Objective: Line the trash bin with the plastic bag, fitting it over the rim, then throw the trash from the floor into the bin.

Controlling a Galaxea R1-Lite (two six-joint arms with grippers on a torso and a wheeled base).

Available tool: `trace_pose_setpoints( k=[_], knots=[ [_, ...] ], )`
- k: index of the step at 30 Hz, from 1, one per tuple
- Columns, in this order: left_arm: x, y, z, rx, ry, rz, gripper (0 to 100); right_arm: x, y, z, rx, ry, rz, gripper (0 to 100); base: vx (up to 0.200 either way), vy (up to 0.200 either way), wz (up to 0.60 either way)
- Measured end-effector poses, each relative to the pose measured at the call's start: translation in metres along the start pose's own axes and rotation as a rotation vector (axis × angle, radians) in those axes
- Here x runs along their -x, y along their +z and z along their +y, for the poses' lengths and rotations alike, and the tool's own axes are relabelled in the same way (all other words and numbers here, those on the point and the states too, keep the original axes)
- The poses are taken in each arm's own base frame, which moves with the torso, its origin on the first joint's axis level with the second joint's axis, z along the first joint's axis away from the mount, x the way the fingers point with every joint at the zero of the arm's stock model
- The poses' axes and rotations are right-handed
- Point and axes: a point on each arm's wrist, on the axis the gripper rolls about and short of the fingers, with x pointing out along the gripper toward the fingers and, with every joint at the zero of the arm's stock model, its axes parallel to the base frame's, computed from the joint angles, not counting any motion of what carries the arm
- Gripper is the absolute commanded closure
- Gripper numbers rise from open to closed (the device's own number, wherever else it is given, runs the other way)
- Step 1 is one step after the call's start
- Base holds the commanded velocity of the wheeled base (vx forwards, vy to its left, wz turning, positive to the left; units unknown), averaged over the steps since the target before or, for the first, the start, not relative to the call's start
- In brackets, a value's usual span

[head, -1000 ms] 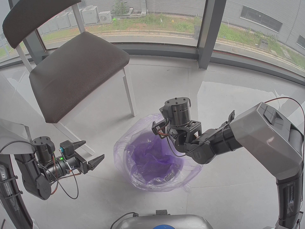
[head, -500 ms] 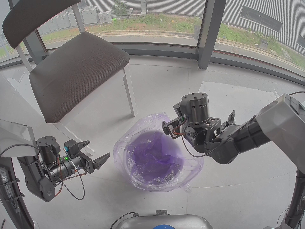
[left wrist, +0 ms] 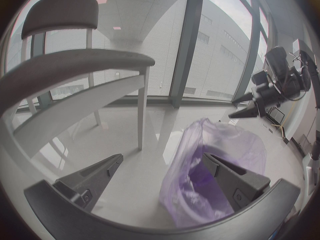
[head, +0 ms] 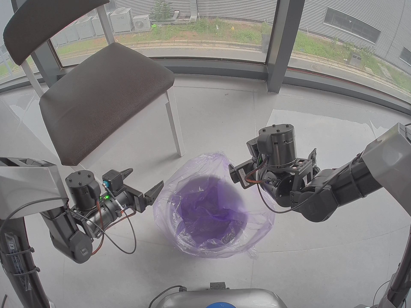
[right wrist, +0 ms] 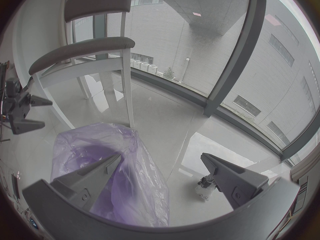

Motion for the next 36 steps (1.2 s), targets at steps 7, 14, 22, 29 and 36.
trace_pose_setpoints(
  k=[7, 14, 22, 29, 36],
  knots=[
    [-0.031, 0.017, -0.019, -0.021, -0.025, -0.058, 0, 0.004, -0.022, -0.005, 0.01, -0.004, 0.044, 0, 0.0, 0.0, 0.0],
    [-0.051, 0.023, -0.034, -0.025, -0.072, -0.014, 0, 0.007, -0.041, -0.011, 0.003, -0.019, 0.061, 0, 0.0, 0.0, 0.0],
    [-0.06, 0.022, -0.037, -0.027, -0.086, 0.02, 0, 0.003, -0.049, -0.01, -0.034, -0.015, 0.002, 0, 0.0, 0.0, 0.0],
    [-0.072, 0.012, -0.035, -0.027, -0.086, 0.075, 0, -0.005, -0.061, -0.006, -0.025, -0.011, 0.018, 0, 0.0, 0.0, 0.0],
    [-0.086, 0.006, -0.028, -0.024, -0.068, 0.084, 0, -0.013, -0.067, -0.009, -0.024, -0.024, 0.036, 0, 0.0, 0.0, 0.0]
  ],
)
